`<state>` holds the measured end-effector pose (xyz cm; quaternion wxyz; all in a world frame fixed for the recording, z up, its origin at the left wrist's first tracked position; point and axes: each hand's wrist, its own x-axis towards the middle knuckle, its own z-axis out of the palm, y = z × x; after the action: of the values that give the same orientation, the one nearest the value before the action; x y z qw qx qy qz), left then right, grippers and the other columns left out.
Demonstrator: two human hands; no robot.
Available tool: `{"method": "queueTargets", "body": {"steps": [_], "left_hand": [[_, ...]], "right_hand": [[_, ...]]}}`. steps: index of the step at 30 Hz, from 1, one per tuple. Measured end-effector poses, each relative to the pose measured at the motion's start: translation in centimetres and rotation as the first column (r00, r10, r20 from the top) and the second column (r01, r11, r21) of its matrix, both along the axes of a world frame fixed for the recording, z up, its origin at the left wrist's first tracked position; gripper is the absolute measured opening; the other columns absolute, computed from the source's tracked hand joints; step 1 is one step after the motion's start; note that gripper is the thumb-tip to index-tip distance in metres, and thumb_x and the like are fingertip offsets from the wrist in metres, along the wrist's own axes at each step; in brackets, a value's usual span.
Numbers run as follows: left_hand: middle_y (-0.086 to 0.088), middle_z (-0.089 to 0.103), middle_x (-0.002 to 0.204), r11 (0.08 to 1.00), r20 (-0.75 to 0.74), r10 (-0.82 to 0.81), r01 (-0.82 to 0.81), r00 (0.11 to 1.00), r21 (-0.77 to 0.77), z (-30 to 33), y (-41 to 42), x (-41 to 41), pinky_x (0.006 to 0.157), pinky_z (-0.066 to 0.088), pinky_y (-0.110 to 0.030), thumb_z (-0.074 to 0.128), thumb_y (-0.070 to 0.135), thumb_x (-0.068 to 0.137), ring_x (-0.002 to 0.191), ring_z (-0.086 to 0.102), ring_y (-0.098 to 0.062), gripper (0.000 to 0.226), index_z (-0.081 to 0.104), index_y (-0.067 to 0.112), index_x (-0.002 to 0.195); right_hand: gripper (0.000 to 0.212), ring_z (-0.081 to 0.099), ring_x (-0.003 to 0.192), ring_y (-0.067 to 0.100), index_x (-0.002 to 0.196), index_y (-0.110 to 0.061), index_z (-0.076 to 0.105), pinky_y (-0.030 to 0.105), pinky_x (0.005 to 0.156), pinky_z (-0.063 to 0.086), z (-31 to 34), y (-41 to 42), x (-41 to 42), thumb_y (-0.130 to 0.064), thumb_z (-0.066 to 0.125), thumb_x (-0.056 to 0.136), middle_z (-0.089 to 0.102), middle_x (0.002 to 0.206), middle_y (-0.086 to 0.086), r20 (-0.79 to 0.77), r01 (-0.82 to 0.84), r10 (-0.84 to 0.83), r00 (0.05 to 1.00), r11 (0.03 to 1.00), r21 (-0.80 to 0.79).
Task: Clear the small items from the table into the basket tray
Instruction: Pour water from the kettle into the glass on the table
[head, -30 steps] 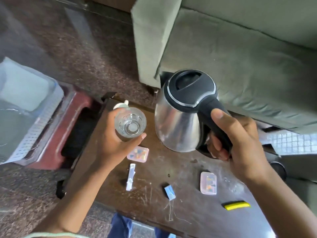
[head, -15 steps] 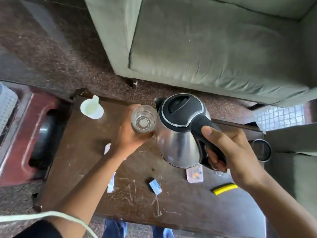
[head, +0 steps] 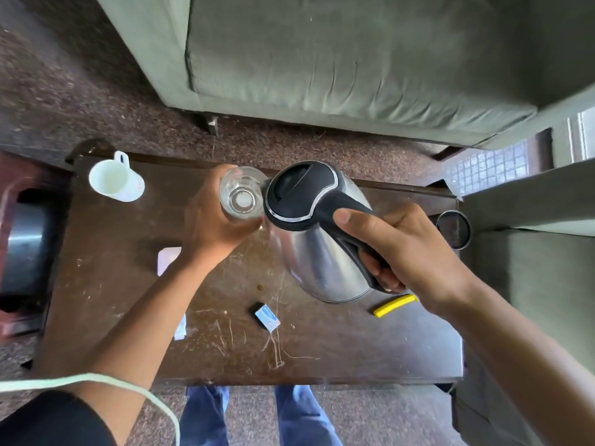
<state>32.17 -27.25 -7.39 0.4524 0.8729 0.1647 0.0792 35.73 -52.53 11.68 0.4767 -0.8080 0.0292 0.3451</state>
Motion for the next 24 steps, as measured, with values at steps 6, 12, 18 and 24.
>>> {"method": "queueTargets", "body": {"steps": [6, 12, 18, 24], "left_hand": [[0.015, 0.072, 0.127, 1.000, -0.031, -0.020, 0.020, 0.999, -0.001, -0.3, -0.7, 0.2, 0.093, 0.053, -0.032, 0.088, 0.060, 0.064, 0.115, 0.071, -0.014, 0.088, 0.051, 0.037, 0.140], [0.014, 0.073, 0.127, 0.999, -0.023, -0.031, 0.031, 0.999, 0.018, -0.7, -1.0, 0.2, 0.096, 0.056, -0.036, 0.086, 0.063, 0.064, 0.115, 0.072, -0.015, 0.088, 0.051, 0.037, 0.140], [0.016, 0.071, 0.128, 0.999, -0.022, -0.043, 0.043, 0.999, 0.010, -1.1, -1.6, 0.2, 0.095, 0.052, -0.029, 0.087, 0.061, 0.064, 0.114, 0.070, -0.011, 0.087, 0.050, 0.037, 0.140], [0.021, 0.067, 0.132, 0.998, -0.035, -0.050, 0.049, 0.998, -0.036, -1.3, -2.5, 0.1, 0.097, 0.050, -0.024, 0.086, 0.062, 0.064, 0.112, 0.063, 0.005, 0.088, 0.050, 0.039, 0.141]], "right_hand": [[0.077, 0.026, 0.040, 0.019, 0.050, 0.000, 0.045, 0.023, 0.043, 0.025, 0.1, 0.4, 0.4, -0.068, 0.070, 0.077, 0.035, 0.045, 0.010, -0.048, -0.041, 0.038, 0.998, 0.996, -0.080], [0.071, 0.026, 0.037, 0.019, 0.046, -0.008, 0.048, 0.021, 0.041, 0.026, 0.2, 0.6, 0.6, -0.068, 0.070, 0.078, 0.035, 0.041, 0.007, -0.065, -0.064, 0.056, 0.996, 0.990, -0.128], [0.071, 0.026, 0.034, 0.017, 0.043, -0.011, 0.048, 0.015, 0.040, 0.026, 0.7, 0.4, 0.5, -0.070, 0.069, 0.075, 0.034, 0.038, 0.006, -0.075, -0.078, 0.066, 0.995, 0.982, -0.175], [0.072, 0.026, 0.036, 0.018, 0.043, -0.011, 0.047, 0.019, 0.041, 0.027, 0.9, 0.3, 0.5, -0.071, 0.069, 0.076, 0.035, 0.039, 0.008, -0.098, -0.102, 0.082, 0.992, 0.969, -0.223]]}}
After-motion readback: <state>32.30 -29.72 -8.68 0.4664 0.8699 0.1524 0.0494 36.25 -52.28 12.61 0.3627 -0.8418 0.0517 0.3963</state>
